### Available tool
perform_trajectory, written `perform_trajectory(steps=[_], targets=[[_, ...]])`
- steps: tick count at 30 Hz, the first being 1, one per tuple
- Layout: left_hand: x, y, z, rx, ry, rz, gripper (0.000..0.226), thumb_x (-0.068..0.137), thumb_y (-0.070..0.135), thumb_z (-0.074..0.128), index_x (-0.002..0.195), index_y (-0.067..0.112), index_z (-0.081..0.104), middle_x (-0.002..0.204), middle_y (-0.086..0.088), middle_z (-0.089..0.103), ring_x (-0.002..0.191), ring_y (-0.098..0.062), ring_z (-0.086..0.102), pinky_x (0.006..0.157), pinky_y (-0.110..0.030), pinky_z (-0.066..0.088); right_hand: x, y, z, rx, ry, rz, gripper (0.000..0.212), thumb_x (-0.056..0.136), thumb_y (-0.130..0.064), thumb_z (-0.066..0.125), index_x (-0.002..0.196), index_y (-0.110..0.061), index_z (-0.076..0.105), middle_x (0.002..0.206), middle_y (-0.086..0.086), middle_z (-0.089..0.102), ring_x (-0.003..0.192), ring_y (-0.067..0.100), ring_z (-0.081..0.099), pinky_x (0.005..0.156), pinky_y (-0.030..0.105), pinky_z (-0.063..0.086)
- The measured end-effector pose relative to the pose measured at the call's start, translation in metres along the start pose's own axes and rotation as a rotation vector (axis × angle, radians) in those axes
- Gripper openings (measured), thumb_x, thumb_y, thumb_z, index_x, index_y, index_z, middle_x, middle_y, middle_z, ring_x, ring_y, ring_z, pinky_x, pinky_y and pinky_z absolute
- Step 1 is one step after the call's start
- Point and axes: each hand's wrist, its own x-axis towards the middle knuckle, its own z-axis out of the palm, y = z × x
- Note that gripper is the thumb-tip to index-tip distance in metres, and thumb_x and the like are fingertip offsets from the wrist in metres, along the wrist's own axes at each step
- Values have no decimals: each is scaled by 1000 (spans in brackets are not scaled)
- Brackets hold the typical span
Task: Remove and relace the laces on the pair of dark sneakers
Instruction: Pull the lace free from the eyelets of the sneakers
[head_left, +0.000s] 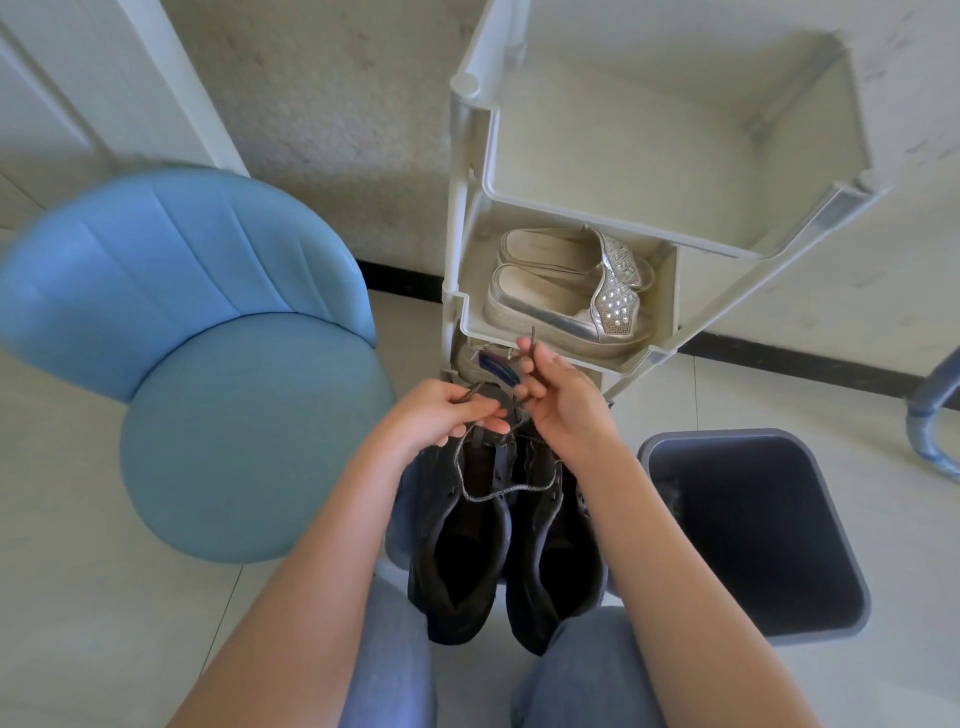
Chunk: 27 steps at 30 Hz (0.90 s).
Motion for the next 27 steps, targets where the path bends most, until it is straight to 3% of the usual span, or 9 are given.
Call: perform_trajectory(steps=[3, 6, 10, 12, 13, 16, 18, 22, 27], targets=[[9, -7, -2, 213, 216, -22, 18, 94, 24, 58, 86, 13, 70, 83, 1, 71, 41, 3, 42, 46, -16, 34, -3, -3, -13, -174, 52, -28, 19, 99, -16, 49, 101, -6, 64, 67, -1, 51, 45, 6, 35, 40, 15, 25], [20, -17, -10, 565, 184, -254, 17, 88, 25, 62, 88, 12, 73, 93, -4, 73, 78, -13, 65, 80, -28, 50, -8, -3, -21, -631, 217, -181, 13, 96, -21, 57, 97, -13, 68, 67, -3, 59, 47, 8, 41, 46, 18, 34], [24, -26, 0, 736, 129, -337, 55, 71, 48, 76, 105, 6, 65, 106, -8, 67, 99, -27, 63, 91, -38, 50, -16, -17, -8, -1106, 639, -746, 14, 96, -31, 55, 99, -23, 66, 82, -11, 69, 67, 5, 58, 62, 18, 43], [20, -26, 4, 799, 133, -318, 65, 66, 52, 78, 108, 7, 59, 108, -8, 63, 102, -29, 61, 91, -40, 50, -21, -23, 5, -1206, 662, -999, 13, 95, -26, 57, 97, -21, 69, 85, -14, 68, 73, 4, 57, 64, 13, 42], [20, -26, 6, 826, 134, -317, 64, 65, 52, 78, 107, 8, 58, 106, -7, 63, 101, -28, 61, 89, -38, 50, -20, -20, 11, -1262, 527, -968, 12, 94, -23, 59, 97, -21, 71, 85, -15, 67, 73, 4, 57, 67, 14, 44], [18, -25, 5, 777, 163, -305, 40, 68, 39, 76, 90, 10, 62, 99, -10, 67, 93, -28, 64, 74, -29, 48, -14, 11, 17, -1473, 9, -287, 11, 92, -21, 61, 95, -24, 71, 88, -12, 70, 79, 11, 65, 80, 32, 55], [16, -22, 3, 751, 178, -303, 21, 73, 26, 70, 82, 8, 64, 90, -14, 66, 87, -30, 64, 65, -26, 44, -5, 33, 8, -1673, -136, -3, 10, 89, -21, 63, 93, -22, 73, 95, -5, 72, 89, 16, 66, 88, 39, 53], [18, -25, -3, 645, 147, -321, 24, 73, 10, 59, 56, 13, 43, 58, -5, 39, 57, -20, 34, 49, -22, 25, 1, 45, -2, -1742, -86, 76, 12, 83, -18, 63, 85, -21, 74, 95, 1, 71, 93, 24, 64, 84, 37, 52], [16, -26, -9, 524, 97, -334, 31, 78, 7, 61, 52, 17, 47, 43, 2, 41, 47, -16, 34, 49, -21, 28, 4, 57, 0, -1794, -23, 64, 16, 85, -18, 60, 90, -23, 74, 100, 2, 70, 95, 25, 63, 75, 31, 47]])
